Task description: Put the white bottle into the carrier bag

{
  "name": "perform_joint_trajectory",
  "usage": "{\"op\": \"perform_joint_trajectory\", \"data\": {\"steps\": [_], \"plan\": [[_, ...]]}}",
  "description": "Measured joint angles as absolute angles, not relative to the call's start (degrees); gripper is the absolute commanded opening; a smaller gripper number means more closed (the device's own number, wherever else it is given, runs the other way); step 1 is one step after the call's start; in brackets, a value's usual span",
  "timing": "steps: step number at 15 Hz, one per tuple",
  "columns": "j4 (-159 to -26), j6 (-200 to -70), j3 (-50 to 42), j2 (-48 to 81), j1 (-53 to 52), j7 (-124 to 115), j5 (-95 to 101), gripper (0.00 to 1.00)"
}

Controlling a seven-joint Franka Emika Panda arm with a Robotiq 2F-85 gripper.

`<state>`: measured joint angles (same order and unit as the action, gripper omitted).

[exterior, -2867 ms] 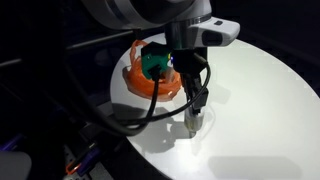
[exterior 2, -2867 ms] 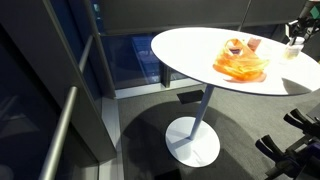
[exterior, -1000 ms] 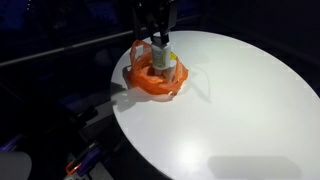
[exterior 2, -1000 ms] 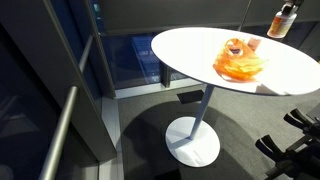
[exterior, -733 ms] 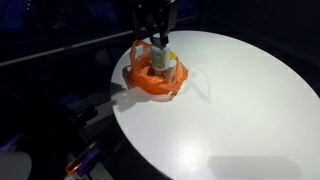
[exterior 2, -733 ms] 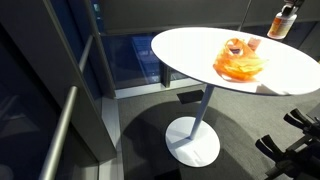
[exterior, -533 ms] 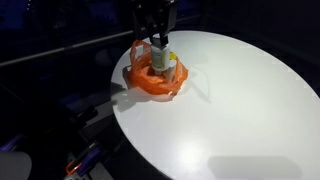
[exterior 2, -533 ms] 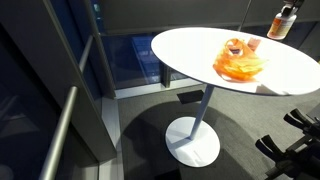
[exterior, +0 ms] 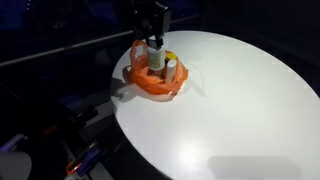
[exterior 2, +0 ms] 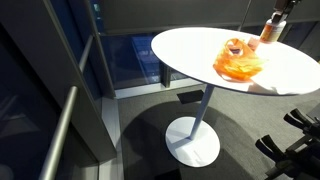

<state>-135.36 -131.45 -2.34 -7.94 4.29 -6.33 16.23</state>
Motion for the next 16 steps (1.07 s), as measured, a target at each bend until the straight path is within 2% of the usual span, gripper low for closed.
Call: {"op": "perform_joint_trajectory", "data": {"steps": [16], "plan": [[-134.3, -141.5, -0.1, 3.9, 0.1, -6.2, 13.5, 0.19]]}}
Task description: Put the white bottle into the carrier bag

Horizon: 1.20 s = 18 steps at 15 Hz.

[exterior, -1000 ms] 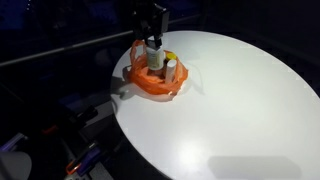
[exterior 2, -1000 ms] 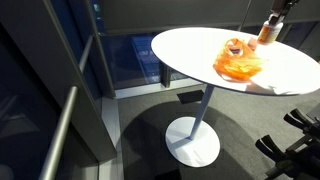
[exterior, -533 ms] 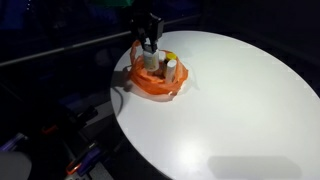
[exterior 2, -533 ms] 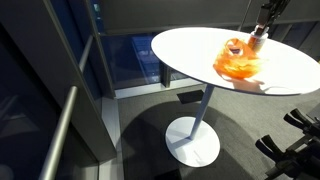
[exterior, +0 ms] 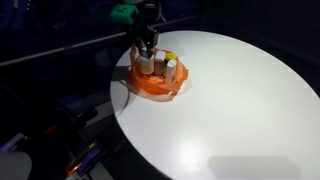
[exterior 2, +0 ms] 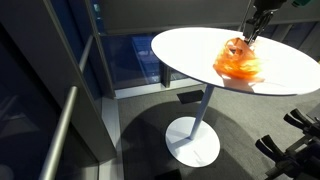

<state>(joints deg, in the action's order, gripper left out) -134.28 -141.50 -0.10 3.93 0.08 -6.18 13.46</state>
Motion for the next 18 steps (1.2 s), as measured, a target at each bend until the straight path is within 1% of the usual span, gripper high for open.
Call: {"op": "perform_joint_trajectory", "data": {"steps": [8, 18], "plan": [[-130.9, -147.3, 0.1, 7.7, -1.5, -6.2, 13.5, 0.19], [-128.7, -148.1, -0.5, 11.8, -1.5, -6.2, 13.5, 0.19]]}}
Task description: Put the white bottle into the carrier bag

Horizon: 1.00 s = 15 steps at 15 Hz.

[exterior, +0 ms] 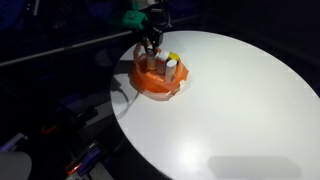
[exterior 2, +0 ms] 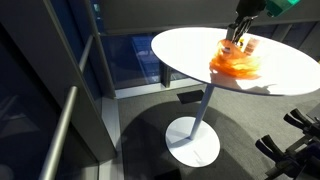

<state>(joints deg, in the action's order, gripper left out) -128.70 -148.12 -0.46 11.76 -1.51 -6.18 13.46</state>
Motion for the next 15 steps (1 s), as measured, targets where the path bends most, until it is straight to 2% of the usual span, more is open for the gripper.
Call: {"op": "perform_joint_trajectory", "data": {"steps": [2, 3, 4, 8, 15], "plan": [[-128.6, -148.1, -0.6, 12.2, -1.5, -6.2, 13.4, 0.19], [-128.6, -148.1, -0.6, 12.5, -1.5, -6.2, 13.4, 0.54], [-128.5, -148.1, -0.7, 12.7, -1.4, -6.2, 13.4, 0.70], [-128.2, -148.1, -1.0, 13.0, -1.4, -6.2, 13.3, 0.98], [-128.0, -144.5, -2.5, 8.9, -1.4, -6.9, 13.4, 1.00]]}}
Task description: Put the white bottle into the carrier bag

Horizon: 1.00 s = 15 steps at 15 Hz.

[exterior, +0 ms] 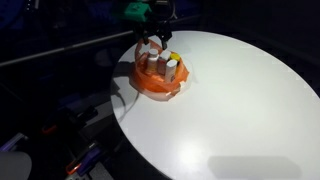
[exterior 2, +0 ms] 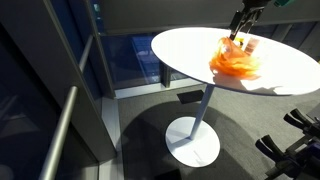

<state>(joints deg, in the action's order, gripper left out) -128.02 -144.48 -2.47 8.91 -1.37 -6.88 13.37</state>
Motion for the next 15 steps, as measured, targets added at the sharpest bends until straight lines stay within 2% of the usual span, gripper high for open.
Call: {"op": "perform_joint_trajectory", "data": {"steps": [15], "plan": [[-128.3, -118.0, -3.9, -8.9, 2.3, -4.3, 5.1, 1.00]]}}
